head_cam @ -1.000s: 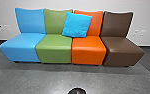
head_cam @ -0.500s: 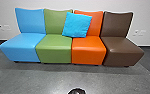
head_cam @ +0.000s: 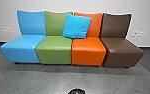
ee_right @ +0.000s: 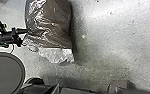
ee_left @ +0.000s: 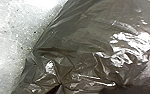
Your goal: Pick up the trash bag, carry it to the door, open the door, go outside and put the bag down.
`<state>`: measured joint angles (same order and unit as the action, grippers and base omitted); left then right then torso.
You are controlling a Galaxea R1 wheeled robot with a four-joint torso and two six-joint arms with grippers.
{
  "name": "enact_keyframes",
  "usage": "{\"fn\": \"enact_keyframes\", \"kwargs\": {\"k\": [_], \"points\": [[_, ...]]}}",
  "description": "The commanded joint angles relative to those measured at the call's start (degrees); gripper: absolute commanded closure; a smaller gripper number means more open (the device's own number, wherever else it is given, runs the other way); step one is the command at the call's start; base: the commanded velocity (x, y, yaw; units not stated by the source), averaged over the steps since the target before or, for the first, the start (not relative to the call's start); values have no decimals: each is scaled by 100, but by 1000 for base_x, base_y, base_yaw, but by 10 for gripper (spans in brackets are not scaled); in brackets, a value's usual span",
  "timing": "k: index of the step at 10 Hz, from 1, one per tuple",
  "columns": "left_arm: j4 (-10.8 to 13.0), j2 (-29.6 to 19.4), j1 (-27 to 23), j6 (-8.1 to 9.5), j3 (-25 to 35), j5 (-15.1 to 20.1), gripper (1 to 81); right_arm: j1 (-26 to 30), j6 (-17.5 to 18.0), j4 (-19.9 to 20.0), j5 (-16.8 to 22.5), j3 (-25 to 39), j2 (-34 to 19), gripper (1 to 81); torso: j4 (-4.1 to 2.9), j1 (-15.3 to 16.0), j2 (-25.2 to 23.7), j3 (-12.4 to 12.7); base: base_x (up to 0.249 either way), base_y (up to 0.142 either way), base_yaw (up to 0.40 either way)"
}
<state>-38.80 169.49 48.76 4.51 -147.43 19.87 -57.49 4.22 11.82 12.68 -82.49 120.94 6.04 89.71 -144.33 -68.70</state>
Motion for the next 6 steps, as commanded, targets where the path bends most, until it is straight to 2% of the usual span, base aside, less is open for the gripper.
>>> {"fn": "enact_keyframes", "kwargs": {"k": [1, 3, 4, 5, 6], "points": [[-48, -11, -644, -38, 39, 368, 10, 444, 18, 136, 341, 147, -287, 10, 0, -2, 0, -409, 0, 0, 0], [-48, 6, -644, -38, 39, 360, 10, 487, 18, 144, 341, 156, -252, 10, 0, 37, -77, -680, 0, 0, 0], [-48, 16, -644, -38, 39, 360, 10, 514, 43, 145, 471, 156, -243, 10, 0, 48, -90, -830, 0, 0, 0], [-48, 16, -644, -56, 39, 359, 10, 585, 140, 145, 577, 155, -252, 10, 0, 53, -92, -483, 0, 0, 0], [-48, 16, -644, -56, 39, 290, 10, 646, 149, 145, 648, 208, -313, 10, 0, 57, -92, -612, 0, 0, 0]]}}
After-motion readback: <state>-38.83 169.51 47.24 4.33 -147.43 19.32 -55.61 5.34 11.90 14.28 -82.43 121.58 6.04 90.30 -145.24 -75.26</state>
